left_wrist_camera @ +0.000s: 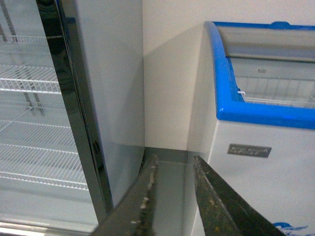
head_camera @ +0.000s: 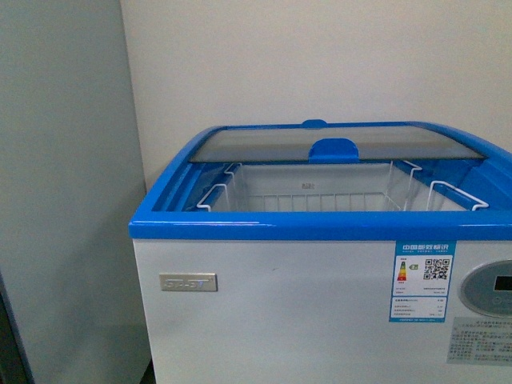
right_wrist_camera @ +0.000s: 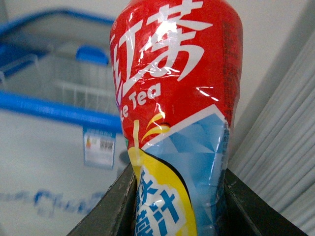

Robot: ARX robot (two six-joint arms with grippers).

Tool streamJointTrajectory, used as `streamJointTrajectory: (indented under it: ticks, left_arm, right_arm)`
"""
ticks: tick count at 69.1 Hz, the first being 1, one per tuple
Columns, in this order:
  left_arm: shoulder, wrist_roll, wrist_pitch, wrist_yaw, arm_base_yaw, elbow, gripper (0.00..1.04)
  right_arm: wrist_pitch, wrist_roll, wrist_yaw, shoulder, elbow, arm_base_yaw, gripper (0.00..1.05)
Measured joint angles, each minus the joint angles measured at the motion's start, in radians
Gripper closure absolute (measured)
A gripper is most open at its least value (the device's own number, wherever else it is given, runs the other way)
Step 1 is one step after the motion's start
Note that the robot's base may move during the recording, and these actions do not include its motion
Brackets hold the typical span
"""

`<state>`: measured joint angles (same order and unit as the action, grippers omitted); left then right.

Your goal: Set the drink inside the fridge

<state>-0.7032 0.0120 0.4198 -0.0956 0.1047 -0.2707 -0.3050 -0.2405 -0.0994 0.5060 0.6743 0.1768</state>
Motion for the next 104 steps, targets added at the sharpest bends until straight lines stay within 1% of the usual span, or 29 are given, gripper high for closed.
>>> streamJointTrajectory:
  ticks: [1,3,4,5,7,9,12,15,16,17,18,19,21,24,27,29,32,38,49,57,60,63,75,96,98,102,104]
  left_arm:
    - [0.002,0.0,0.0,0.0,-0.001,0.003,0.88]
    - [0.023,0.0,0.001,0.005,-0.011,0.028,0.96]
    - [0.03,0.0,0.001,0.018,-0.02,0.034,0.99]
    - [0.04,0.0,0.001,0.05,-0.037,0.044,1.02]
    - [0.06,-0.004,0.002,0.085,-0.068,0.061,1.02]
    - [0.078,-0.004,0.002,0.088,-0.087,0.076,1.02]
    - [0.103,-0.004,0.002,0.09,-0.098,0.096,1.02]
    - [0.129,-0.004,0.0,0.093,-0.099,0.119,1.02]
    - [0.135,-0.004,-0.001,0.093,-0.1,0.124,1.02]
    - [0.139,-0.004,-0.002,0.093,-0.1,0.127,1.02]
    - [0.148,-0.004,-0.003,0.093,-0.1,0.134,1.02]
    - [0.152,-0.005,-0.005,0.093,-0.1,0.136,1.02]
    - [0.164,-0.004,-0.01,0.095,-0.1,0.143,1.02]
    - [0.188,-0.004,-0.019,0.096,-0.1,0.157,1.02]
    - [0.213,-0.005,-0.029,0.095,-0.1,0.17,1.02]
    - [0.225,-0.004,-0.036,0.095,-0.1,0.176,1.02]
    - [0.241,-0.005,-0.045,0.095,-0.1,0.183,1.02]
    - [0.272,-0.005,-0.064,0.096,-0.1,0.197,1.02]
    - [0.324,-0.005,-0.098,0.095,-0.1,0.215,1.02]
    - [0.36,-0.005,-0.123,0.096,-0.1,0.225,1.02]
    - [0.383,-0.005,-0.14,0.095,-0.1,0.229,1.02]
    - [0.4,-0.005,-0.122,0.095,-0.1,0.252,1.02]
    - [0.452,-0.006,-0.166,0.096,-0.1,0.257,1.02]
    - [0.524,-0.007,-0.239,0.096,-0.1,0.257,1.02]
    - [0.544,-0.007,-0.26,0.095,-0.1,0.257,1.02]
    - [0.626,-0.008,-0.376,0.096,-0.1,0.257,1.02]
    - [0.651,-0.008,-0.398,0.096,-0.1,0.257,1.02]
  right_arm:
    - [-0.003,-0.013,-0.014,0.011,0.004,0.009,0.68]
    - [0.009,-0.071,-0.058,0.064,0.021,0.037,0.68]
    - [0.025,-0.112,-0.076,0.094,0.034,0.046,0.68]
    - [0.045,-0.147,-0.089,0.124,0.048,0.052,0.68]
    - [0.089,-0.227,-0.113,0.191,0.083,0.059,0.68]
    - [0.134,-0.303,-0.126,0.258,0.124,0.062,0.68]
    - [0.181,-0.459,-0.147,0.372,0.191,0.055,0.68]
    - [0.183,-0.602,-0.184,0.477,0.258,0.031,0.68]
    - [0.179,-0.67,-0.202,0.508,0.28,0.02,0.68]
    - [0.176,-0.699,-0.211,0.523,0.291,0.014,0.68]
    - [0.166,-0.756,-0.232,0.552,0.313,0.004,0.68]
    - [0.158,-0.773,-0.243,0.566,0.325,-0.002,0.68]
    - [0.123,-0.882,-0.268,0.61,0.363,-0.018,0.68]
    - [0.045,-1.053,-0.267,0.696,0.435,-0.056,0.68]
    - [0.017,-1.223,-0.232,0.787,0.5,-0.096,0.68]
    - [0.021,-1.279,-0.211,0.837,0.537,-0.114,0.68]
    - [0.033,-1.324,-0.183,0.905,0.591,-0.135,0.68]
    - [0.05,-1.358,-0.137,1.028,0.698,-0.167,0.68]
    - [0.078,-1.358,-0.094,1.19,0.832,-0.196,0.68]
    - [0.119,-1.314,-0.072,1.289,0.903,-0.21,0.68]
    - [0.15,-1.262,-0.068,1.35,0.943,-0.213,0.68]
    - [0.172,-1.237,-0.068,1.392,0.965,-0.214,0.68]
    - [0.25,-1.212,-0.066,1.489,1.003,-0.21,0.68]
    - [0.351,-1.259,-0.106,1.542,1.0,-0.217,0.68]
    - [0.365,-1.265,-0.107,1.543,0.989,-0.22,0.68]
    - [0.39,-1.282,-0.108,1.543,0.967,-0.225,0.68]
    - [0.396,-1.289,-0.109,1.543,0.962,-0.226,0.68]
